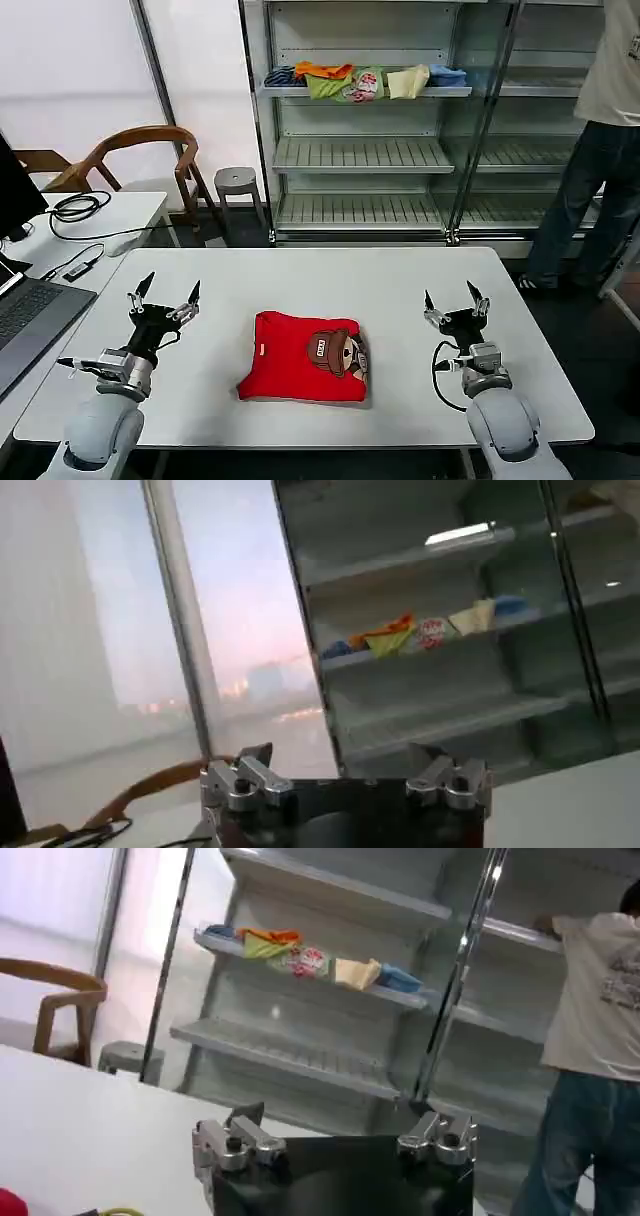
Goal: Fold and organize the clothes.
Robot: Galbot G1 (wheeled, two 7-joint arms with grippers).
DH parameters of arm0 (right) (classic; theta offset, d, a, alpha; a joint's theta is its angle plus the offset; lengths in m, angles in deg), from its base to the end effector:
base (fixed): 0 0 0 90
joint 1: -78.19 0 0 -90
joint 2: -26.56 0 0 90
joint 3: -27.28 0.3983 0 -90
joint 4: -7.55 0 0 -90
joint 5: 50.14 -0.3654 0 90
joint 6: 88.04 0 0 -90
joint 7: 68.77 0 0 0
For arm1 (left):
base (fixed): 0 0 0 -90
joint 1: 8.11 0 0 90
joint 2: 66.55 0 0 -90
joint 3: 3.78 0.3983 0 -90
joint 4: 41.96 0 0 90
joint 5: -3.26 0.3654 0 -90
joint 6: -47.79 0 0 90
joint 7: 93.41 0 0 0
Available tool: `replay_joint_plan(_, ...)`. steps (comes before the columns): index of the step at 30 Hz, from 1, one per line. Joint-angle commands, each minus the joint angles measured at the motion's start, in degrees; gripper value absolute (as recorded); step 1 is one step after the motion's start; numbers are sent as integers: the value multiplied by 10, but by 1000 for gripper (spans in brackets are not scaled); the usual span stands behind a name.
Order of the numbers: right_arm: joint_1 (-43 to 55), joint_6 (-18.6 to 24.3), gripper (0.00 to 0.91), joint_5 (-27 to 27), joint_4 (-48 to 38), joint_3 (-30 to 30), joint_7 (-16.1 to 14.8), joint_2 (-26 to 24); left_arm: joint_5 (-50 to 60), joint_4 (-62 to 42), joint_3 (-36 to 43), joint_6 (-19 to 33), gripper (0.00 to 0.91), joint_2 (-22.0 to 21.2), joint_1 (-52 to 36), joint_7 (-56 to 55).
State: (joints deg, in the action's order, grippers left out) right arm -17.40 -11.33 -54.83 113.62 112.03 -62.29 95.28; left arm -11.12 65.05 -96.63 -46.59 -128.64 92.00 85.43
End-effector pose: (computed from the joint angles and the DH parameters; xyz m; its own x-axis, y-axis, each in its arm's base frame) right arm 0.3199 -0.0779 -0.3212 -0.9982 -0.0123 0.0593 -0.0286 0.9589 -0.2823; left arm 0.2998 0.1518 -0.3068 -0.9976 0.0577 -0.0395 0.0468 0.9707 0.2359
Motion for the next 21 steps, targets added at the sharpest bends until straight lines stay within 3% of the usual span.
replay_joint_plan(1,7,4,907,2,-10,0,3,3,24,-15,-5,35,907,-1,-1,14)
replay_joint_plan(21,27,7,907,11,-27,-7,-4,11,26,-6,-7,37,907,8,-1,30)
